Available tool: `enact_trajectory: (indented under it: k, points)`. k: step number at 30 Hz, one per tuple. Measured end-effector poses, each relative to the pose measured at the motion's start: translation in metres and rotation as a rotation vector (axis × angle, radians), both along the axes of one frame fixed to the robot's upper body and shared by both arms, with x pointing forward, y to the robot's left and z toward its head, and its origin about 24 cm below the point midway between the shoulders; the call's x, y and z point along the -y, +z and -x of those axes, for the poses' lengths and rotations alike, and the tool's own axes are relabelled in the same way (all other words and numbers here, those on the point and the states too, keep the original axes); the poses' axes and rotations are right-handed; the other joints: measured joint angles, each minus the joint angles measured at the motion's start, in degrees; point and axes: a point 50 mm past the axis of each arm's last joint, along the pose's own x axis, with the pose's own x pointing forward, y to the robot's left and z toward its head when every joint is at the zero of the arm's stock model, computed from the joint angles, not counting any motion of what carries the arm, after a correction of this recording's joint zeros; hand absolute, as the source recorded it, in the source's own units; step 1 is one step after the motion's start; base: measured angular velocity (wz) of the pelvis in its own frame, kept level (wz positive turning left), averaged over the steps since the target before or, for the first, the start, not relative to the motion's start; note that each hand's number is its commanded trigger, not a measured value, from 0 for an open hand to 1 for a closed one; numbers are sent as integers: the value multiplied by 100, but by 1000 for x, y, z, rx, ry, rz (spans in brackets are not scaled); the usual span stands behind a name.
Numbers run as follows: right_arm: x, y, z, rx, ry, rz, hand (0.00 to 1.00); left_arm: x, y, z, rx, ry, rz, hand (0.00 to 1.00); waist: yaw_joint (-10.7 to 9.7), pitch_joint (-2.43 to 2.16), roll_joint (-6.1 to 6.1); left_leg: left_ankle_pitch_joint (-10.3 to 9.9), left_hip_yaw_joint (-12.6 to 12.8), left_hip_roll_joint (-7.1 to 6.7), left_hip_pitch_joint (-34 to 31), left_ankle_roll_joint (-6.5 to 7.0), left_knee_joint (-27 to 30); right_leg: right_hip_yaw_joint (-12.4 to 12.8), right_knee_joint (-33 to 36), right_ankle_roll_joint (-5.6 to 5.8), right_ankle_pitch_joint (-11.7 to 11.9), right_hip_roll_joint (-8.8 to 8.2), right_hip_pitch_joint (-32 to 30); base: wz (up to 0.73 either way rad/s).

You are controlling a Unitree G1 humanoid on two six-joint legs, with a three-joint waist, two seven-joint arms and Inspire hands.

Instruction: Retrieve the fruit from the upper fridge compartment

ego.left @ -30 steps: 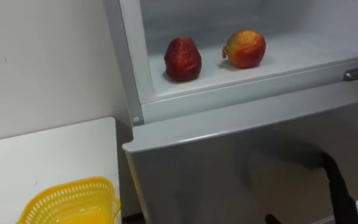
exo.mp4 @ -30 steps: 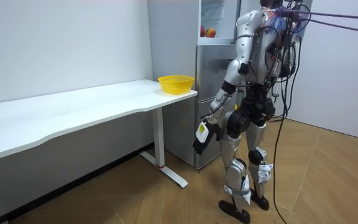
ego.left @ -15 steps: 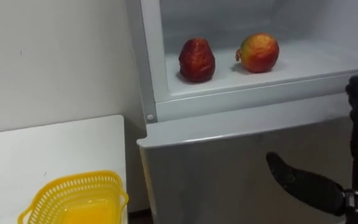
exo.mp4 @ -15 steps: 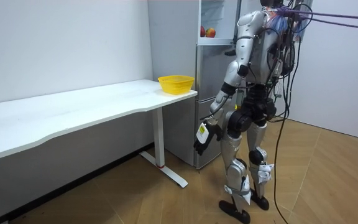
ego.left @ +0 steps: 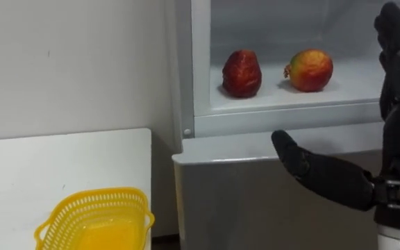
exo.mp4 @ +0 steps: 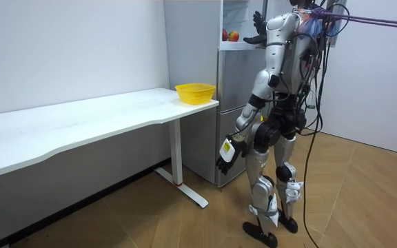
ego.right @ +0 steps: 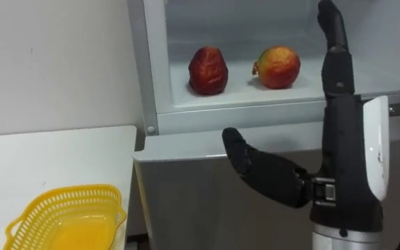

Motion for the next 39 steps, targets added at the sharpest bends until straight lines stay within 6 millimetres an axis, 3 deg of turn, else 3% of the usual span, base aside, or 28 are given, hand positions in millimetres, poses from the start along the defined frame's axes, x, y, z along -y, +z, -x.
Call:
enact_trajectory:
  k: [7,10,22,28,34,39]
  points:
    - [-3,16,-4,70,24,21,0,-3,1,-2,4,-13,-10,0,12,34,-90,12,-180,-10,9,-20,-26,-270,-86,-3,2,-3,160,13]
    - [-4,23,-7,91,48,18,0,-5,2,-2,9,3,-11,0,40,61,-134,18,-214,-9,59,-30,-31,-277,-109,-3,2,4,229,10]
    - [1,53,-43,93,39,78,0,-6,3,-6,3,-2,-18,0,166,59,-181,44,-308,-86,-28,-19,0,-421,-175,-5,4,-22,214,4]
    - [4,54,-52,39,89,25,0,-7,5,-13,24,-13,-24,0,242,49,-265,62,-398,-90,-20,-1,9,-565,-178,-4,4,-55,231,9]
    - [13,48,-73,-63,90,-4,0,-13,9,-17,40,-45,-30,0,323,100,-365,69,-496,-102,-69,9,62,-612,-179,1,7,-62,247,7]
    - [15,48,-81,-85,71,1,0,-12,12,-23,48,-74,-26,0,350,96,-372,69,-583,-101,-229,9,186,-644,-175,1,8,-59,190,12]
